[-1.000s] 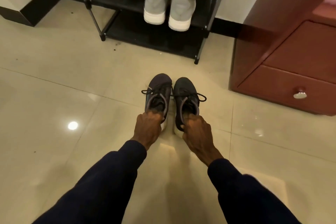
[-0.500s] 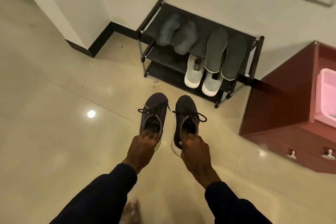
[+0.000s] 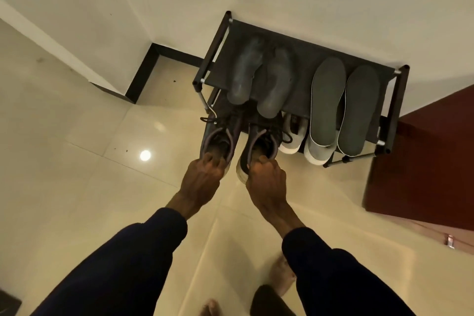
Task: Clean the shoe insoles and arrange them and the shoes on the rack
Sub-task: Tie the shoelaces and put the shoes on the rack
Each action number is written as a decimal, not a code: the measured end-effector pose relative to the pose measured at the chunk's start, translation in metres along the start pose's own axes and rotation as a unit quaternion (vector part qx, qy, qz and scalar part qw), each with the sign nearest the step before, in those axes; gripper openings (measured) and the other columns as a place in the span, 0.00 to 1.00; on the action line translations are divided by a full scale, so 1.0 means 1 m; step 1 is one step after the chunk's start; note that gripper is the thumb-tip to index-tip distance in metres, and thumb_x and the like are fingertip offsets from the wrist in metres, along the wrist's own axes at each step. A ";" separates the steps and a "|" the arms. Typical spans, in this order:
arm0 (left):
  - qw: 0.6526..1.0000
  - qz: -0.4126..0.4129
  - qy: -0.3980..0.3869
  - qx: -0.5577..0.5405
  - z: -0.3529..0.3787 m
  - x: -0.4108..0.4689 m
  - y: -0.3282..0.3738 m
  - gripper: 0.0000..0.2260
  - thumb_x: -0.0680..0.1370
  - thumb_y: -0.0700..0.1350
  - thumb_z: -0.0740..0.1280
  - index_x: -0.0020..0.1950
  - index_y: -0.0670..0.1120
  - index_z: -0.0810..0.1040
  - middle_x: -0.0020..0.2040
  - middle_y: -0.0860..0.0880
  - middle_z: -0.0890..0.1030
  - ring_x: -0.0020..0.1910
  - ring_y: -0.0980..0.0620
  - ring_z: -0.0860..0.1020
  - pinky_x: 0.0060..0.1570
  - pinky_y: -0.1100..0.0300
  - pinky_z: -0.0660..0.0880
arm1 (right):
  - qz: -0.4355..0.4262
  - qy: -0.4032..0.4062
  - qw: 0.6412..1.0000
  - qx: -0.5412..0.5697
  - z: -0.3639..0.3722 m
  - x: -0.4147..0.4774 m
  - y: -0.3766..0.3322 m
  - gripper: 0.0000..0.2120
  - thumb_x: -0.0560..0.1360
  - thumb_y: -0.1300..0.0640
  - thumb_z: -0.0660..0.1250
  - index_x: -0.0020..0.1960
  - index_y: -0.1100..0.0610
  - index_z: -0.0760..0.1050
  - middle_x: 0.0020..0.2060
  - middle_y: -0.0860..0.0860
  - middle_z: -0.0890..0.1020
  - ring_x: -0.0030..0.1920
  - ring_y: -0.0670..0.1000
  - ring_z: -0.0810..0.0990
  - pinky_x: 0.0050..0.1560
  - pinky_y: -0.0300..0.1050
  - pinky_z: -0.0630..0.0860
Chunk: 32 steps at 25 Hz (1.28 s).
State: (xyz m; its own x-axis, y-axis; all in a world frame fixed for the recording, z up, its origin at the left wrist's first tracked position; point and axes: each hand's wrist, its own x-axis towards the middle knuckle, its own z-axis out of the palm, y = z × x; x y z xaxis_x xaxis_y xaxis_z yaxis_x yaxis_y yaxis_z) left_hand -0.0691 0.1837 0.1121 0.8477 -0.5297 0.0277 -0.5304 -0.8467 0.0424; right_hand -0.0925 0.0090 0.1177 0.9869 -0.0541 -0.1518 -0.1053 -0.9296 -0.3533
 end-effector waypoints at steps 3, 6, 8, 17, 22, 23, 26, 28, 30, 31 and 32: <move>1.000 0.019 0.019 -0.003 0.024 0.047 -0.024 0.14 0.64 0.30 0.78 0.48 0.37 0.83 0.38 0.39 0.82 0.33 0.41 0.80 0.26 0.55 0.74 | 0.002 0.027 1.000 0.007 0.010 0.052 0.001 0.05 0.73 0.66 0.72 0.48 0.61 0.81 0.44 0.55 0.83 0.40 0.57 0.81 0.34 0.45 0.79; 0.999 0.023 0.032 -0.021 0.055 0.089 -0.048 0.15 0.64 0.28 0.76 0.48 0.37 0.83 0.38 0.40 0.82 0.33 0.40 0.80 0.26 0.56 0.72 | 0.013 0.017 0.999 0.025 0.030 0.096 -0.002 0.07 0.70 0.68 0.73 0.46 0.61 0.81 0.43 0.56 0.83 0.41 0.57 0.81 0.34 0.45 0.77; 0.998 0.037 0.044 -0.025 0.075 0.110 -0.063 0.15 0.65 0.28 0.74 0.50 0.38 0.83 0.40 0.40 0.84 0.35 0.41 0.80 0.27 0.56 0.73 | 0.040 0.033 0.998 0.028 0.042 0.118 -0.001 0.08 0.68 0.70 0.74 0.44 0.61 0.80 0.41 0.56 0.82 0.40 0.58 0.81 0.33 0.46 0.77; 0.988 0.119 0.061 -0.079 0.137 0.183 -0.103 0.08 0.70 0.36 0.80 0.47 0.41 0.86 0.39 0.41 0.85 0.38 0.41 0.84 0.33 0.54 0.80 | 0.092 0.067 0.993 0.039 0.087 0.173 0.008 0.09 0.79 0.64 0.65 0.58 0.58 0.78 0.50 0.54 0.81 0.50 0.55 0.79 0.48 0.35 0.66; 0.988 0.078 0.071 -0.116 0.137 0.170 -0.107 0.09 0.77 0.39 0.75 0.57 0.41 0.85 0.52 0.41 0.86 0.54 0.39 0.84 0.47 0.49 0.83 | 0.107 0.111 0.987 0.042 0.094 0.170 0.005 0.14 0.73 0.66 0.73 0.58 0.59 0.78 0.49 0.55 0.82 0.49 0.56 0.81 0.51 0.37 0.72; 0.988 0.065 0.069 -0.120 0.133 0.165 -0.103 0.12 0.79 0.40 0.73 0.61 0.41 0.83 0.57 0.40 0.85 0.59 0.38 0.82 0.53 0.48 0.82 | 0.102 0.108 0.989 0.006 0.092 0.164 0.004 0.18 0.72 0.66 0.74 0.61 0.60 0.78 0.51 0.56 0.82 0.50 0.58 0.81 0.51 0.42 0.77; 0.988 0.030 0.064 -0.138 0.114 0.141 -0.087 0.19 0.80 0.44 0.72 0.70 0.39 0.78 0.67 0.39 0.80 0.68 0.36 0.77 0.65 0.43 0.77 | 0.096 0.070 0.992 -0.029 0.088 0.137 0.001 0.28 0.73 0.63 0.74 0.71 0.61 0.71 0.64 0.60 0.77 0.62 0.61 0.78 0.59 0.53 0.79; 0.989 0.014 0.052 -0.141 0.098 0.125 -0.076 0.21 0.80 0.46 0.72 0.71 0.39 0.77 0.69 0.39 0.79 0.70 0.37 0.75 0.65 0.43 0.77 | 0.105 0.070 0.992 -0.027 0.081 0.116 0.001 0.29 0.76 0.59 0.73 0.74 0.62 0.67 0.69 0.61 0.74 0.65 0.61 0.76 0.59 0.52 0.77; 0.988 0.011 0.047 -0.148 0.081 0.108 -0.062 0.20 0.81 0.47 0.72 0.69 0.39 0.79 0.67 0.40 0.80 0.67 0.39 0.78 0.61 0.43 0.79 | 0.110 0.075 0.991 -0.011 0.070 0.093 0.002 0.28 0.78 0.56 0.70 0.74 0.62 0.67 0.71 0.60 0.72 0.67 0.60 0.74 0.61 0.50 0.76; 0.987 0.012 0.050 -0.152 0.073 0.099 -0.053 0.19 0.81 0.48 0.72 0.68 0.39 0.79 0.65 0.40 0.81 0.65 0.40 0.79 0.59 0.44 0.80 | 0.108 0.076 0.991 0.001 0.065 0.082 0.005 0.27 0.79 0.56 0.70 0.74 0.62 0.68 0.71 0.59 0.72 0.68 0.59 0.74 0.62 0.49 0.75; 0.986 0.012 0.050 -0.156 0.067 0.090 -0.046 0.18 0.80 0.48 0.72 0.67 0.39 0.80 0.64 0.40 0.82 0.63 0.40 0.80 0.57 0.46 0.81 | 0.105 0.075 0.992 0.009 0.061 0.071 0.007 0.26 0.79 0.56 0.70 0.73 0.62 0.68 0.71 0.59 0.73 0.67 0.58 0.74 0.62 0.48 0.75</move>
State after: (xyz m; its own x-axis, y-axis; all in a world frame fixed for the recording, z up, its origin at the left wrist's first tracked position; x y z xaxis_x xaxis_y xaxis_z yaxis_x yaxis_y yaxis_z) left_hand 0.0314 0.1712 0.0459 0.8390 -0.5283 0.1305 -0.5380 -0.7690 0.3452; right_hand -0.0306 0.0208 0.0482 0.9497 -0.3014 -0.0846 -0.3116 -0.8851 -0.3458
